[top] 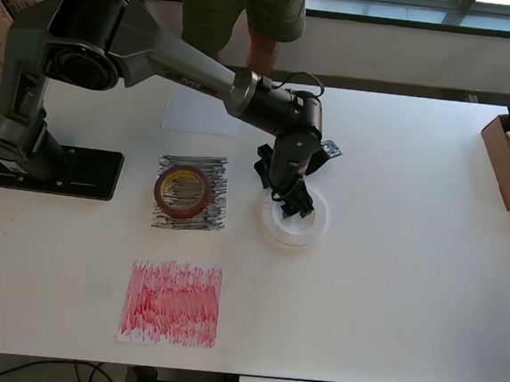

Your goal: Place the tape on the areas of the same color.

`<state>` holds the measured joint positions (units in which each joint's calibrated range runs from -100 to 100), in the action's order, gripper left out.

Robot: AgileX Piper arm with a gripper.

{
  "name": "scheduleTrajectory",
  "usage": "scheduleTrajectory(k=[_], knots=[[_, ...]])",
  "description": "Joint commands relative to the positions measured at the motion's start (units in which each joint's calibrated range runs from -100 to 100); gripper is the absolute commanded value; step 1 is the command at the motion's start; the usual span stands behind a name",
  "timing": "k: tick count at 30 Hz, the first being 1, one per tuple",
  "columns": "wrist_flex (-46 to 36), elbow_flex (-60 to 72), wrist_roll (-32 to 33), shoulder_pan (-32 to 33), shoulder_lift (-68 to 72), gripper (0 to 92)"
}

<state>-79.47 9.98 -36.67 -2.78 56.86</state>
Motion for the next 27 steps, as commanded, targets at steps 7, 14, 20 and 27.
scheduleTrajectory(k=[7, 14, 20, 27], knots=[[1.45, -0.3, 0.57, 0.59, 0.11, 88.1], [1.45, -0.3, 0.65, 0.59, 0.11, 84.9], [1.45, -0.39, 0.73, 0.67, 0.11, 62.9], [1.45, -0.39, 0.82, 0.67, 0.2, 46.6]])
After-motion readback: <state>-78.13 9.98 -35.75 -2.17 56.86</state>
